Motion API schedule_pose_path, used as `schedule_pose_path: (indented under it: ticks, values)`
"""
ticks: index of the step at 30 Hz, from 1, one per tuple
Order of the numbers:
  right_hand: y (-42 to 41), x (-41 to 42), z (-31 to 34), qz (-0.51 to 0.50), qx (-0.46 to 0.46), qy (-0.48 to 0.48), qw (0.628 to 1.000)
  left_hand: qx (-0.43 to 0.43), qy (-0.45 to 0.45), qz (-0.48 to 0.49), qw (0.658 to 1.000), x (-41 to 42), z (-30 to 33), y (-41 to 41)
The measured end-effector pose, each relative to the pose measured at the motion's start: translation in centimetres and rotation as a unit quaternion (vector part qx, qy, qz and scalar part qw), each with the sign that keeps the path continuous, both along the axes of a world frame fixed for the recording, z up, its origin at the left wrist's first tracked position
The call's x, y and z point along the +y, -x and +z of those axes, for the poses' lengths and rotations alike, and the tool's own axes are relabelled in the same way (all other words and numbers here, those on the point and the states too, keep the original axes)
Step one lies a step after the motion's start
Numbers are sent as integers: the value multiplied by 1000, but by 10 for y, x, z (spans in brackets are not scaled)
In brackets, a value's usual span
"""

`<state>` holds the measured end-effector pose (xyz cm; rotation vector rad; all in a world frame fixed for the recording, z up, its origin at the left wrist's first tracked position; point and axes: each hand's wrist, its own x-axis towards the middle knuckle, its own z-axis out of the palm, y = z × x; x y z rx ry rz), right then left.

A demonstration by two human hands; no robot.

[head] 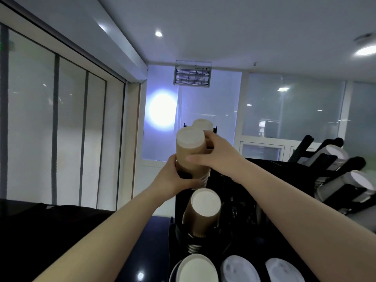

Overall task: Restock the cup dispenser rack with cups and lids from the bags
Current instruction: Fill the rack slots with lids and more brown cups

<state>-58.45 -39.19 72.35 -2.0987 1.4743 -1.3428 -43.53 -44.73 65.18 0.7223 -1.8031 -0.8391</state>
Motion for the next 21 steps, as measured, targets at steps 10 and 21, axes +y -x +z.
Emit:
schedule_pose_path:
  ticks: [10,21]
  values:
    - [-23,-12,0,-109,41,67,991,97,-2,33,995,-10,-26,16]
    - [-24,-16,-5,-114,-22,72,991,108,-9,49,993,-10,-39,18]
